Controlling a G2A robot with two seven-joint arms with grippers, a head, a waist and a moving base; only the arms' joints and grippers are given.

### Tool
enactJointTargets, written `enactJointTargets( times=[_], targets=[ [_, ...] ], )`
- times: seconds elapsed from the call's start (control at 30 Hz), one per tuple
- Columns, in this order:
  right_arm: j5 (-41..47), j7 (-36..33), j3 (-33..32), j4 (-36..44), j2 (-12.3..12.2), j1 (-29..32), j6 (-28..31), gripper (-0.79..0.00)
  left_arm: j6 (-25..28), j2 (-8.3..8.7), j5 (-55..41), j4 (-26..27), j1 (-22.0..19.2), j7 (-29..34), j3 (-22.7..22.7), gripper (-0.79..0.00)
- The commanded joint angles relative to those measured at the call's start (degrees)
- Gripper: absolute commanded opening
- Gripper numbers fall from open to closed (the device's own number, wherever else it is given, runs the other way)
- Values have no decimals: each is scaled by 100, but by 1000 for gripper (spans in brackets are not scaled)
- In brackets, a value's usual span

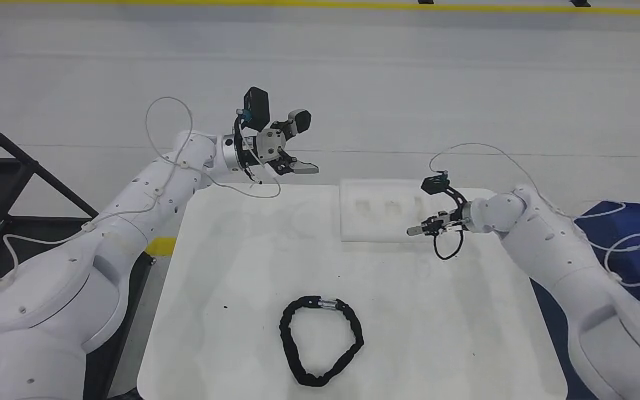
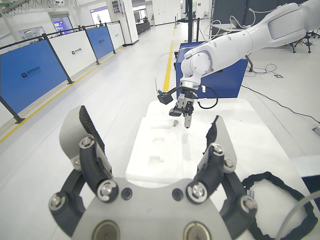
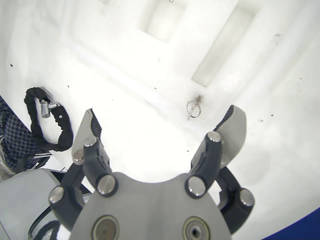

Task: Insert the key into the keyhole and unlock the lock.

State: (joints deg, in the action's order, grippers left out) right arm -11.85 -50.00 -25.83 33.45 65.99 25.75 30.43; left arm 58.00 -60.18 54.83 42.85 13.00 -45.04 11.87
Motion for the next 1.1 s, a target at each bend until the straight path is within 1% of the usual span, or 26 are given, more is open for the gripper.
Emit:
enactJointTargets(
  times=[0.0, 0.03, 0.07, 0.17, 0.27, 0.3, 0.37, 0.43, 0.7, 0.77, 0.83, 0.97, 1.07],
  targets=[
    [-133, 15, 37, -61, 49, -34, -42, -151, 0, 0, -1, 0, 0, 0, 0, 0],
    [-196, 29, 54, -89, 76, -49, -77, -185, 0, 0, -1, 0, 0, 0, 0, 0],
    [-270, 38, 73, -118, 101, -65, -122, -200, 0, 0, -1, 0, 0, 0, 0, 0],
    [-463, 73, 117, -188, 173, -106, -262, -206, 0, 0, -1, 0, 0, 0, 0, 0],
    [-586, 79, 137, -250, 234, -129, -379, -252, 0, 0, -1, 0, 0, 0, 0, 0],
    [-626, 74, 142, -270, 253, -138, -428, -280, 0, 0, -1, 0, 0, 0, 0, 0],
    [-664, 82, 138, -304, 287, -142, -469, -369, 0, 0, -1, 0, 0, 0, 0, 0],
    [-694, 89, 128, -349, 315, -148, -480, -416, 0, 0, -1, 0, 0, 0, 0, 0],
    [-959, -5, 137, -414, 421, -190, -736, -468, 0, 0, -1, 0, 0, 0, 0, 0],
    [-991, -8, 124, -435, 441, -192, -758, -496, 0, 0, -1, 0, 0, 0, 0, 0],
    [-1137, 15, 146, -479, 464, -203, -908, -508, 0, 0, -1, 0, 0, 0, 0, 0],
    [-1198, 74, 124, -519, 521, -191, -1062, -594, 0, 0, -1, 0, 0, 0, 0, 0],
    [-1203, 113, 95, -577, 556, -183, -1110, -628, 0, 0, -1, 0, 0, 0, 0, 0]
  ],
)
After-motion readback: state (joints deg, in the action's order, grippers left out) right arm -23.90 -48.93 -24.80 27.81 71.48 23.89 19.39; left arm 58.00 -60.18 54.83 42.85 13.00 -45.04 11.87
